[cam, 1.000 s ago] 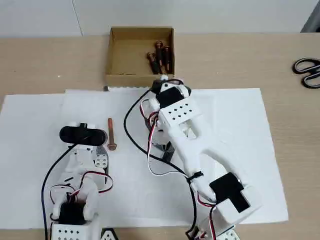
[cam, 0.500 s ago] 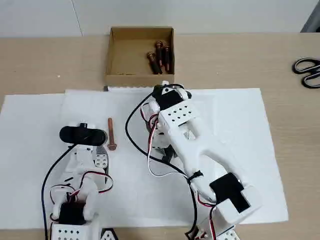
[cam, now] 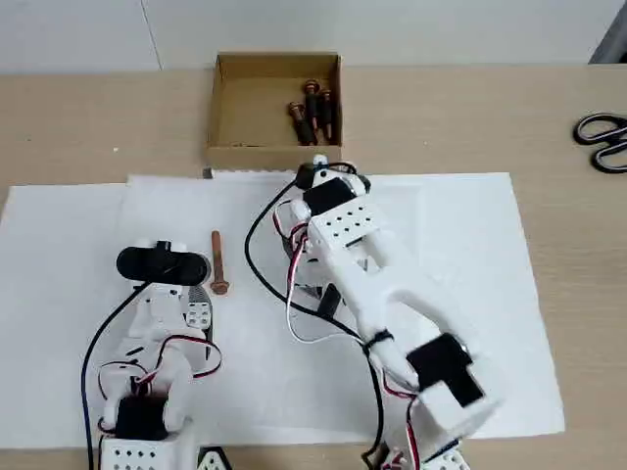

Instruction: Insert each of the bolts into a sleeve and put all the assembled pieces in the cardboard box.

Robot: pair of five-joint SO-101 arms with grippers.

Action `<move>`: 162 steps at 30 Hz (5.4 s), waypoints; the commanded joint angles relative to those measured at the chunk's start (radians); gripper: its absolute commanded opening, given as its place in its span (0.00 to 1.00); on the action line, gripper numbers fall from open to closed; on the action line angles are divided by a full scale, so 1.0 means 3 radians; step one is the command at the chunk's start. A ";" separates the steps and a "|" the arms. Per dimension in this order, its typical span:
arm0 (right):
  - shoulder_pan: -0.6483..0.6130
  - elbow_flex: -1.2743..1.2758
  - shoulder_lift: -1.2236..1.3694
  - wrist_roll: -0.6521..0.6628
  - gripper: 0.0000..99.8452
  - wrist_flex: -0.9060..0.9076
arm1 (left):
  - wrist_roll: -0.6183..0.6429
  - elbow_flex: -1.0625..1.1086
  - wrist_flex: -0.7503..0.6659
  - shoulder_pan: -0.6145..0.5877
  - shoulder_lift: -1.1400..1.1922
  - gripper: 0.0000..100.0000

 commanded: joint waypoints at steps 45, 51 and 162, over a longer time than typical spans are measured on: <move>0.0315 -0.1125 -0.0391 0.0215 0.00 0.0442 | 0.0292 -0.0944 0.0430 -0.0005 0.0000 0.01; 0.0657 -0.0394 -0.0841 0.0215 0.00 0.0437 | 0.0286 -0.1476 0.0793 -0.0005 0.0261 0.01; 0.1711 0.2174 -0.2749 0.0373 0.00 -0.0079 | 0.4982 -0.5654 0.1826 -0.0399 0.6168 0.01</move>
